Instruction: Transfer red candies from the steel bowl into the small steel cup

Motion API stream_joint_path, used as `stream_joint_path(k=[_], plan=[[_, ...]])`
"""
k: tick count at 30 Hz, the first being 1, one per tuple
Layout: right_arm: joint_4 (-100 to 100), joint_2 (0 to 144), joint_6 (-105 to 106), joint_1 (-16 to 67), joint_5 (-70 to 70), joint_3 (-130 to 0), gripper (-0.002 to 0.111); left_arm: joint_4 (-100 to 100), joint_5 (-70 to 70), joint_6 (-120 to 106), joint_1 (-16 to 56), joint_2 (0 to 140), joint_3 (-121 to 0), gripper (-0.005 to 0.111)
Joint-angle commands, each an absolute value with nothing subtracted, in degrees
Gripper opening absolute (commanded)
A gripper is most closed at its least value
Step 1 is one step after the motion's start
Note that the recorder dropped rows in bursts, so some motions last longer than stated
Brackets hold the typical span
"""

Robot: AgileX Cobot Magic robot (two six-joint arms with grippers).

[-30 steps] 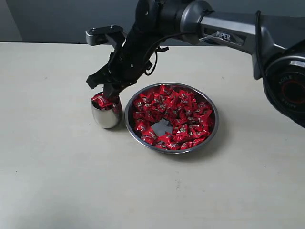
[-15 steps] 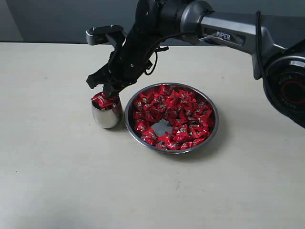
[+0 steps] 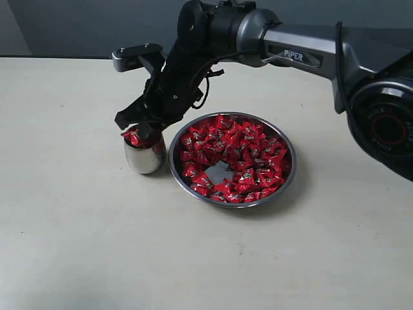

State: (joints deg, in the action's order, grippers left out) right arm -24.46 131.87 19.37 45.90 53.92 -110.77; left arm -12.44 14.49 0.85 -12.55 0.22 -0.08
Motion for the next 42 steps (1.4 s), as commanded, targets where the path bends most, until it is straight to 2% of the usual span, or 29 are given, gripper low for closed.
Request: stream_joint_path(k=[1,5,9,11,30,32,34,35,37,42], plan=[[-23.85,131.82,19.48,45.77,54.38,-111.11,0.01,-12.69,13.73,1.07,-12.39,0.0,0.0,0.0],[-23.85,131.46,19.48,45.77,54.38,-111.11,0.014,-12.69,13.73,1.07,-12.39,0.0,0.0,0.0],[-23.96,131.47,19.48,45.77,54.74,-111.11,0.033,-12.69,13.73,1.07,-12.39,0.0,0.0,0.0],[-23.96,131.44,19.48,45.77,54.87,-111.11,0.038,-12.69,13.73,1.07,-12.39,0.0,0.0,0.0],[-20.28,124.92,16.49,45.67,55.76,-111.11,0.038,-12.69,13.73,1.07,-12.39,0.0,0.0,0.0],[-18.32,122.58,14.83,45.67,57.51,-111.11,0.037,-12.69,13.73,1.07,-12.39,0.0,0.0,0.0],[-14.63,119.99,11.91,45.67,59.72,-111.11,0.026,-12.69,13.73,1.07,-12.39,0.0,0.0,0.0],[-11.48,117.82,8.47,45.67,61.4,-111.11,0.012,-12.69,13.73,1.07,-12.39,0.0,0.0,0.0],[-7.17,114.61,4.85,45.67,63.33,-111.11,0.0,-12.69,13.73,1.07,-12.39,0.0,0.0,0.0],[-1.8,103.87,4.04,43.95,64.6,-107.81,0.0,-12.69,13.73,1.07,-12.39,0.0,0.0,0.0]])
